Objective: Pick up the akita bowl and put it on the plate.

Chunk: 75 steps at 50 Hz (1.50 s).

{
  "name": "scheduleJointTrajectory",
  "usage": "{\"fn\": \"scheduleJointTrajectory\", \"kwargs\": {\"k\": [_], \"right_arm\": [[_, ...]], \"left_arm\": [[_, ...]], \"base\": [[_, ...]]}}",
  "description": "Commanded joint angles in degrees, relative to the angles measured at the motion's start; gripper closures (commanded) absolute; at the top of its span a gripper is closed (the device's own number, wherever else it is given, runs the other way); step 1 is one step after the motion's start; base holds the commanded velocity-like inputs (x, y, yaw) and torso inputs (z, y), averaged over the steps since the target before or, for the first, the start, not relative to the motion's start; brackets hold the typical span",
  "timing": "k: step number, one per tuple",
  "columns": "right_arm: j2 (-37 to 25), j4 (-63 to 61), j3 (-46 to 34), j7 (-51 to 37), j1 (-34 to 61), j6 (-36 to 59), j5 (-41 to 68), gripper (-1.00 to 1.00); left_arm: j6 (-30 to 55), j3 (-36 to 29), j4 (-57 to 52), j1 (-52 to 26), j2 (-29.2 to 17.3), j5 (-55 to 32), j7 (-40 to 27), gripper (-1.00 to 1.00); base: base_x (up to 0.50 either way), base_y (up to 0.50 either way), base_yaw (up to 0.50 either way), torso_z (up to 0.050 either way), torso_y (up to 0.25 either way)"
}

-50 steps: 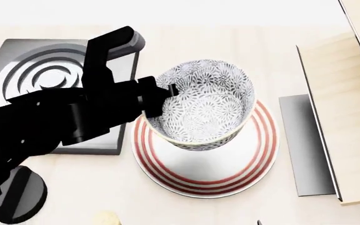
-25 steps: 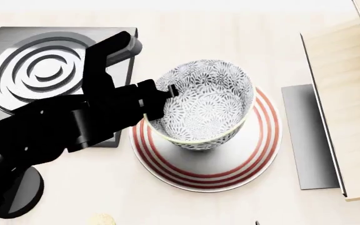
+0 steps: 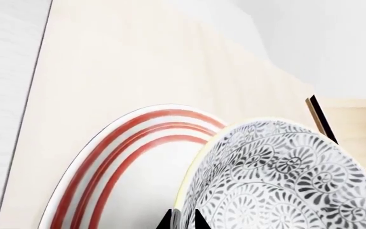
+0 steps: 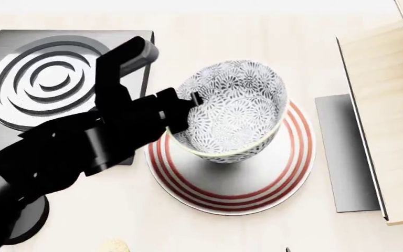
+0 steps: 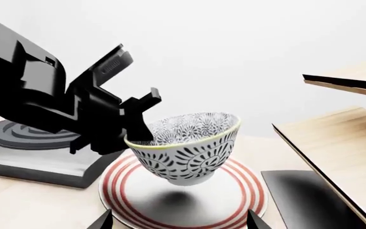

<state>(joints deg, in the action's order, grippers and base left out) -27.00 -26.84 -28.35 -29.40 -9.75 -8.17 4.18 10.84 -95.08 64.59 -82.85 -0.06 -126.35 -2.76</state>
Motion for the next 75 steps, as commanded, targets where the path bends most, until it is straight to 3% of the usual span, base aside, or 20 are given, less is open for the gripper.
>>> {"fn": "scheduleJointTrajectory", "kwargs": {"k": [1,22,47,48,75], "right_arm": [[-0.1,0.1,0.0,-0.1,0.0,-0.1,0.3,-1.0],[-0.4,-0.1,-0.2,-0.2,0.0,-0.1,0.3,-1.0],[-0.5,0.4,-0.6,-0.2,0.3,-0.4,0.5,-1.0],[-0.5,0.4,-0.6,-0.2,0.3,-0.4,0.5,-1.0],[-0.6,-0.2,-1.0,-0.4,0.5,0.1,0.5,-1.0]], "left_arm": [[-1.8,1.9,-1.6,0.3,0.1,0.3,-0.9,1.0],[-2.9,2.0,-4.5,1.7,0.1,11.1,-9.5,1.0],[-2.8,3.1,-5.4,2.5,0.1,13.0,-9.9,1.0],[-3.0,3.0,-5.5,2.5,0.1,13.2,-10.5,-1.0],[0.5,3.3,-6.0,0.3,0.1,18.1,-16.3,-1.0]], "base": [[0.0,0.0,0.0,0.0,0.0],[0.0,0.0,0.0,0.0,0.0],[0.0,0.0,0.0,0.0,0.0],[0.0,0.0,0.0,0.0,0.0],[0.0,0.0,0.0,0.0,0.0]]}}
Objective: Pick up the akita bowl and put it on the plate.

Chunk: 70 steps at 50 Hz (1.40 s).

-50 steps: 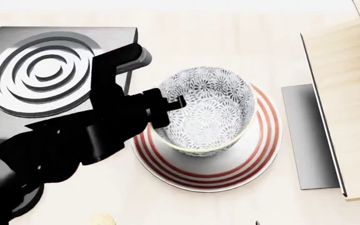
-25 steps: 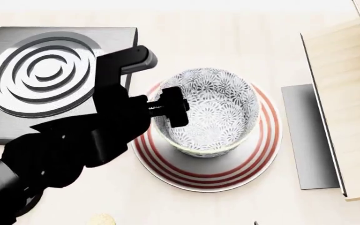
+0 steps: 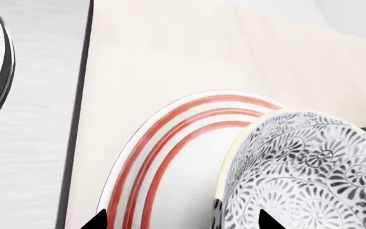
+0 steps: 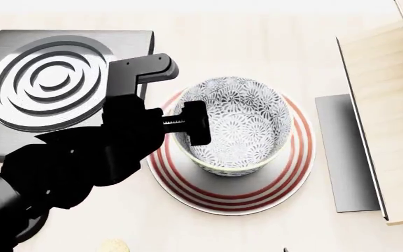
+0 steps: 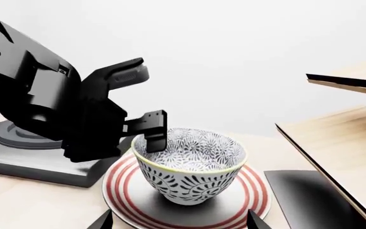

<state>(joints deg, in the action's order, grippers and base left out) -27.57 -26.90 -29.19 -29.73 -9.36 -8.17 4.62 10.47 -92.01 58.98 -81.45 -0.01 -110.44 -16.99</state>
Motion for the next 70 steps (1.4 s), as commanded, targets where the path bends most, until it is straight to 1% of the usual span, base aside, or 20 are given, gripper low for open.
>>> {"fn": "scheduleJointTrajectory", "kwargs": {"k": [1,16,21,25,27,36,40,45,50,55,59,60,64,70], "right_arm": [[0.0,-0.2,-0.2,-0.1,0.1,0.2,0.0,-1.0],[0.0,-0.6,-0.6,-0.2,0.1,0.4,-0.5,-1.0],[0.1,-0.4,-0.9,-0.2,0.3,0.5,-0.6,-1.0],[0.1,-0.2,-0.9,-0.1,0.5,0.6,-0.3,-1.0],[0.1,-0.2,-0.9,-0.1,0.6,0.7,-0.3,-1.0],[-0.2,-1.0,-0.8,-0.5,0.0,0.5,-0.6,-1.0],[-0.4,-1.3,-0.7,-0.7,-0.1,0.5,-0.8,-1.0],[-0.4,-1.4,-0.7,-0.8,-0.2,0.4,-0.8,-1.0],[-0.5,-1.6,-0.8,-0.9,-0.3,0.4,-0.9,-1.0],[-0.7,-2.0,-0.7,-1.2,-0.6,0.3,-1.0,-1.0],[-0.9,-2.1,-0.5,-1.4,-0.6,0.3,-1.0,-1.0],[-0.9,-2.2,-0.5,-1.4,-0.6,0.3,-1.1,-1.0],[-0.9,-2.3,-0.4,-1.6,-0.6,0.4,-1.2,-1.0],[-1.1,-2.7,-0.2,-1.8,-0.7,0.7,-1.3,-1.0]], "left_arm": [[1.3,0.2,-0.2,-1.2,0.0,2.2,-2.0,-1.0],[1.8,0.3,-0.7,-2.6,0.0,3.8,-2.2,-1.0],[2.1,0.9,0.2,-3.0,0.0,3.3,-0.2,-1.0],[2.3,0.8,0.4,-3.5,0.0,3.3,0.0,-1.0],[1.8,0.7,-0.7,-4.0,-0.3,3.7,-1.1,-1.0],[-1.2,0.5,-17.5,-6.4,-7.8,6.3,-12.1,-1.0],[-1.2,0.5,-20.6,-7.3,-9.5,6.7,-14.5,-1.0],[-1.9,0.4,-27.0,-9.2,-12.9,8.2,-19.0,-1.0],[-2.0,0.6,-30.9,-10.3,-15.1,8.8,-21.1,-1.0],[-3.0,0.5,-38.3,-11.9,-18.9,10.9,-25.6,-1.0],[-3.1,0.1,-43.5,-13.1,-21.8,12.7,-27.7,-1.0],[-3.4,0.1,-44.3,-13.2,-22.3,13.1,-29.2,-1.0],[-3.5,0.0,-48.6,-14.7,-25.1,14.6,-31.7,-1.0],[-4.2,0.5,-53.6,-15.7,-29.5,15.9,-34.4,-1.0]], "base": [[0.0,0.0,0.0,0.0,0.0],[0.0,0.0,0.0,0.0,0.0],[0.0,0.0,0.0,0.0,0.0],[0.0,0.0,0.0,0.0,0.0],[0.0,0.0,0.0,0.0,0.0],[0.0,0.0,0.0,0.0,0.0],[0.0,0.0,0.0,0.0,0.0],[0.0,0.0,0.0,0.0,0.0],[0.0,0.0,0.0,0.0,0.0],[0.0,0.0,0.0,0.0,0.0],[0.0,0.0,0.0,0.0,0.0],[0.0,0.0,0.0,0.0,0.0],[0.0,0.0,0.0,0.0,0.0],[0.0,0.0,0.0,0.0,0.0]]}}
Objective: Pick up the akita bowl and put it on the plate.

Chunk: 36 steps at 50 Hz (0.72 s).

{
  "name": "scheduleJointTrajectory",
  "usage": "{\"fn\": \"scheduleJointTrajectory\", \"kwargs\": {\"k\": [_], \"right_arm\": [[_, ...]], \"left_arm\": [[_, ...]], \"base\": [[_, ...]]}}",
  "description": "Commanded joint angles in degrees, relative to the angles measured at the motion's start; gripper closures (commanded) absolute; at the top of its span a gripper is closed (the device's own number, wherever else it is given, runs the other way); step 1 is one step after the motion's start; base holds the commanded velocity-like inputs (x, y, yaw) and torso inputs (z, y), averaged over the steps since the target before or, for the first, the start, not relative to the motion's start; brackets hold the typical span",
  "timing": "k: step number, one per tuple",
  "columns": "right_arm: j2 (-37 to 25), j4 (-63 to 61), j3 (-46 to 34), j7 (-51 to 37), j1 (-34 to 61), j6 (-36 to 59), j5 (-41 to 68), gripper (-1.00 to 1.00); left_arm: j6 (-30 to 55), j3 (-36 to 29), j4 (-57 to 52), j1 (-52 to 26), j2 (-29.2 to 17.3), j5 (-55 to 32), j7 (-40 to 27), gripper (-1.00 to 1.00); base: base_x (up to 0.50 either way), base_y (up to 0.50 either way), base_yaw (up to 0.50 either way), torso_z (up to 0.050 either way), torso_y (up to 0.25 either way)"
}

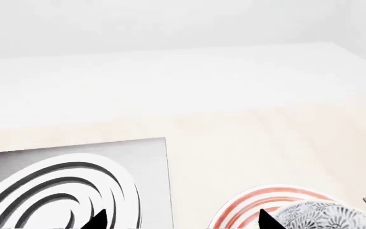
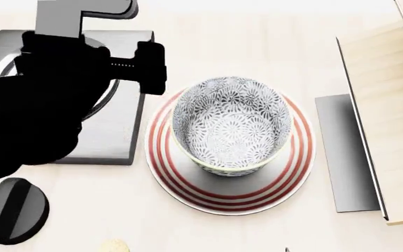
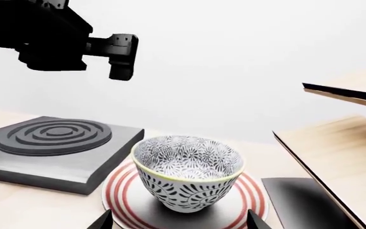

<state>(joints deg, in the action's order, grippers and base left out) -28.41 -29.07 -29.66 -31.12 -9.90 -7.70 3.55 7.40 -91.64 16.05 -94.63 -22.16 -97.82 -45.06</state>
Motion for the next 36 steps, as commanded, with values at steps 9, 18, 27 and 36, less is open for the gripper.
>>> {"fn": "scheduleJointTrajectory", "kwargs": {"k": [9,18,27,36], "right_arm": [[-0.3,-1.3,0.2,-0.7,0.2,1.7,-0.6,-1.0],[-0.5,-2.7,0.3,-1.3,0.1,3.2,-1.5,-1.0],[-1.2,-5.7,1.1,-2.5,-0.6,4.9,-2.8,-1.0],[-2.4,-11.2,2.7,-4.3,-2.0,7.9,-4.8,-1.0]], "left_arm": [[-3.0,0.8,-18.2,-2.8,-14.2,5.9,-9.8,-1.0],[-3.5,1.1,-24.6,-3.7,-18.5,8.3,-13.3,-1.0],[-3.1,0.9,-31.3,-4.4,-22.4,10.4,-17.3,-1.0],[-3.8,1.1,-38.0,-4.1,-26.3,13.1,-20.8,-1.0]], "base": [[0.0,0.0,0.0,0.0,0.0],[0.0,0.0,0.0,0.0,0.0],[0.0,0.0,0.0,0.0,0.0],[0.0,0.0,0.0,0.0,0.0]]}}
